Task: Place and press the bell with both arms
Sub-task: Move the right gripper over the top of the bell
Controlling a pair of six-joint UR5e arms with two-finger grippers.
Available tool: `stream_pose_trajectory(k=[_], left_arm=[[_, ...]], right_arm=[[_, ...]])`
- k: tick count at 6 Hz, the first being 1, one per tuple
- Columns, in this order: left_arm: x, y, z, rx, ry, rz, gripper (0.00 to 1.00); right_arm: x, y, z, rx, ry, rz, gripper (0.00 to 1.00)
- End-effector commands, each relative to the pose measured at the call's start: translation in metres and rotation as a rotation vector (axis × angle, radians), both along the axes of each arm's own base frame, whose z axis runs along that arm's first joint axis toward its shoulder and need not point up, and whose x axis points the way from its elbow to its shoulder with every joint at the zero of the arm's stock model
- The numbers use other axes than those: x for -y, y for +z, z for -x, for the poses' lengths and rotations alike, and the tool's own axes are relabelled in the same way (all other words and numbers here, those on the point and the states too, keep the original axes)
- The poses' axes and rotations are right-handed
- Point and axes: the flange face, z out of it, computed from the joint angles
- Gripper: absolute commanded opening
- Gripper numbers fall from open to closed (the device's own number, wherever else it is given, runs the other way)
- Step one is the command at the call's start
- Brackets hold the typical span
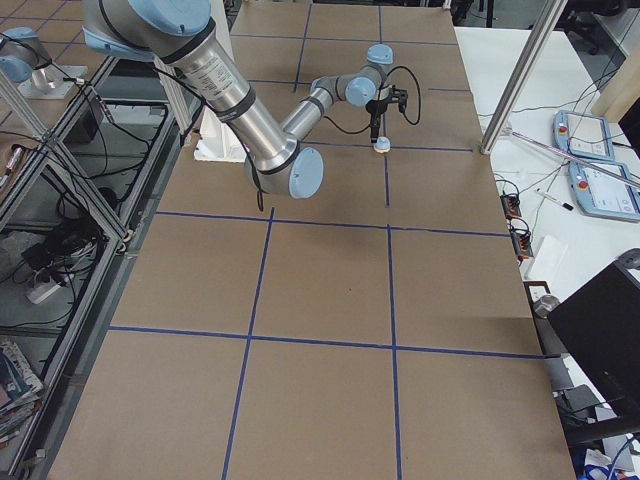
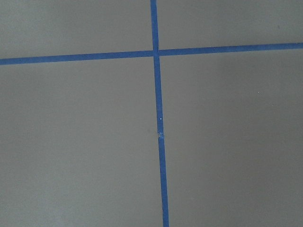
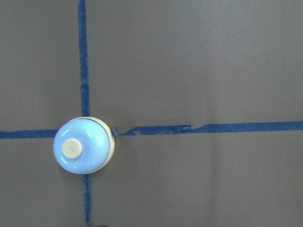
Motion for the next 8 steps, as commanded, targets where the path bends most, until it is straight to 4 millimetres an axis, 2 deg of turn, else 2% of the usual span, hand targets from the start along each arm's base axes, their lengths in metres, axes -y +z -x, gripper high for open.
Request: stream_pose_trajectory(k=[1,2,5,8], left_arm=[[0.0,0.0,0.0,-0.001,0.0,0.001,1.0],[0.0,0.0,0.0,-0.003,0.0,0.0,1.0],[0.0,0.0,0.0,-0.003,0.0,0.0,1.0],[0.0,0.0,0.0,-0.004,0.0,0.001,1.0]], right_arm=[[0.019,-0.028,0.034,-0.029,0.008,0.032,0.19],[0.022,-0.019,0.037,-0.049,0.012,0.031,0.03],[0.034,0.006,0.051,-0.051,0.011,0.003,0.0],[0.034,-0.001,0.051,-0.043,0.012,-0.005,0.0]])
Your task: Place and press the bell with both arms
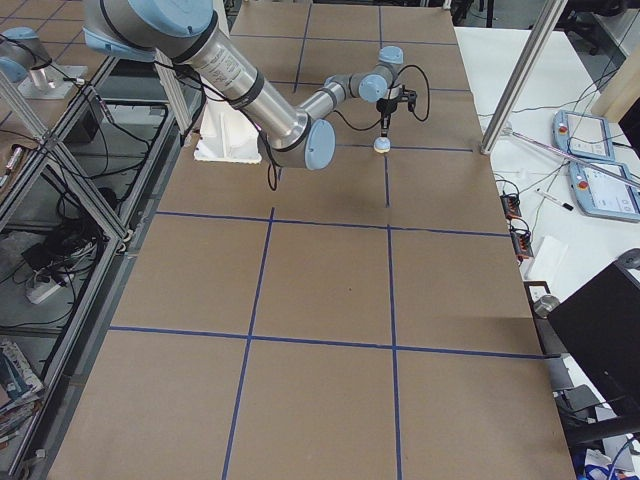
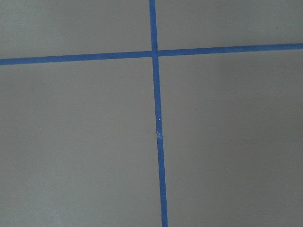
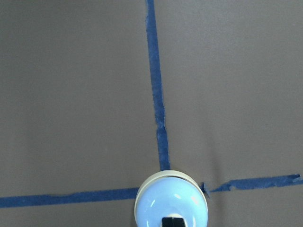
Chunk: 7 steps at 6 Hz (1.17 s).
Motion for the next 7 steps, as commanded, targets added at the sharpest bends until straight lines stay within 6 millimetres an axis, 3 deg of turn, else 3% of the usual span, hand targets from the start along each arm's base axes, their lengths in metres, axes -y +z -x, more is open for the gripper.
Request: stream_pose_trajectory(k=[1,5,7], left_arm=[[0.0,0.002,0.0,0.0,0.0,0.004,1.0],[0.0,0.004,0.0,0.0,0.0,0.007,1.0],[0.0,0.005,0.0,0.0,0.0,0.01,1.0]], right_arm=[[0.001,0.0,0.0,-0.001,0.006,-0.006,0.0],[-0.008,0.01,0.015,-0.028,-0.003,-0.005,0.0],[0.006,-0.021,-0.002,0.019,0.005,-0.008,0.0]])
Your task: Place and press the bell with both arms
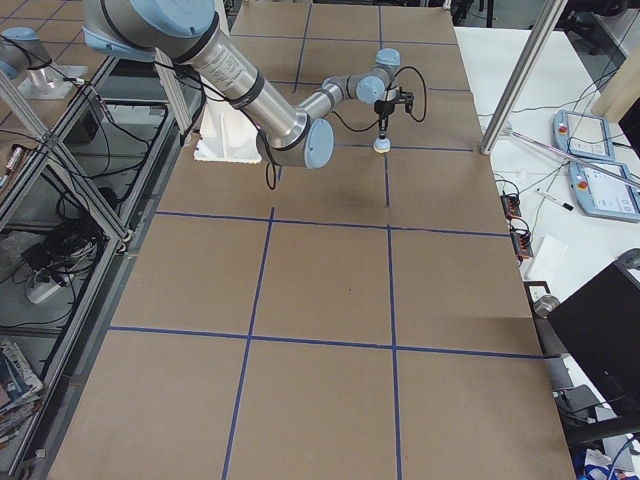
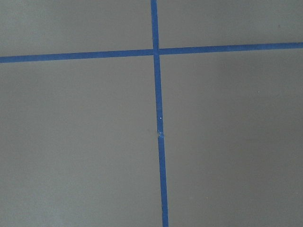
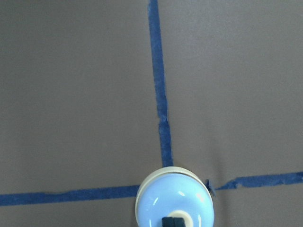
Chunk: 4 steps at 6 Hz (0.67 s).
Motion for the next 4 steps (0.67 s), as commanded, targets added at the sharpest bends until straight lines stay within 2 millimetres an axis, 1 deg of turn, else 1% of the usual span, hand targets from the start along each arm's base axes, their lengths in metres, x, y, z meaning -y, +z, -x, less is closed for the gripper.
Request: stream_pose_trajectory(k=[1,2,3,4], left_arm=[[0.0,0.0,0.0,0.0,-0.001,0.0,1.0],[0.0,0.003,0.0,0.002,0.002,0.004,1.0],[0.0,0.004,0.0,0.003,0.002,0.007,1.0],[0.0,0.004,0.0,0.005,0.003,0.004,1.0]], right_arm=[[0.019,-0.028,-0.026,0.057,0.002,0.014,0.03],[0.037,-0.027,-0.049,0.08,0.006,0.048,0.24],[0.058,-0.009,-0.077,0.088,0.008,0.076,0.99],[0.078,0.023,-0.112,0.077,-0.018,0.047,1.0]])
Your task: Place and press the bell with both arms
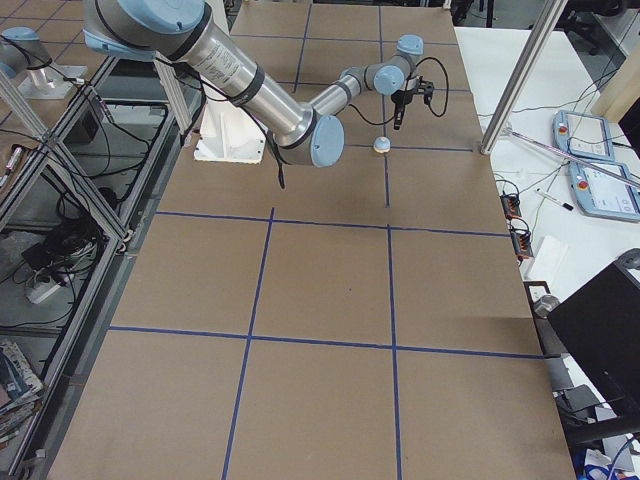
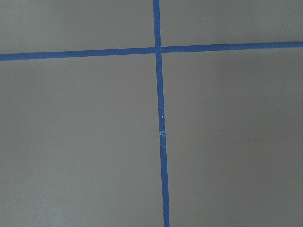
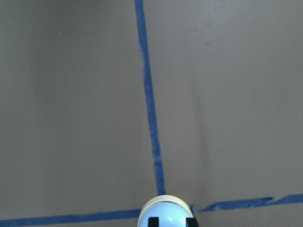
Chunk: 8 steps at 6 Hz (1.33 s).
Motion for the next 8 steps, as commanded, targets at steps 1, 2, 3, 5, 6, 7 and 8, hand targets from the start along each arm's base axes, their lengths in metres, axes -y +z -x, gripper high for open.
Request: stream_pose_trajectory(k=[1,2,3,5,6,7,8], left_arm=[[0.0,0.002,0.0,0.006,0.001,0.002,1.0],[-0.001,0.004,0.001,0.014,0.005,0.0,1.0],[-0.001,0.004,0.001,0.015,0.005,0.0,1.0],[-0.009,0.011,0.001,0.017,0.009,0.014,1.0],[-0.018,0.02,0.002,0.034,0.007,0.023,1.0],[-0.022,0.025,0.002,0.037,0.005,0.043,1.0],[-0.033,0.035,0.002,0.039,0.006,0.068,1.0]], right_arm=[[0.037,0.095,-0.101,0.01,-0.11,-0.048,1.0],[0.044,0.159,-0.176,0.025,-0.154,-0.082,1.0],[0.047,0.213,-0.239,0.011,-0.194,-0.136,1.0],[0.03,0.305,-0.36,-0.021,-0.281,-0.269,1.0],[-0.02,0.364,-0.416,-0.023,-0.317,-0.293,1.0],[-0.078,0.406,-0.473,-0.031,-0.287,-0.274,1.0],[-0.13,0.439,-0.52,-0.042,-0.226,-0.219,1.0]])
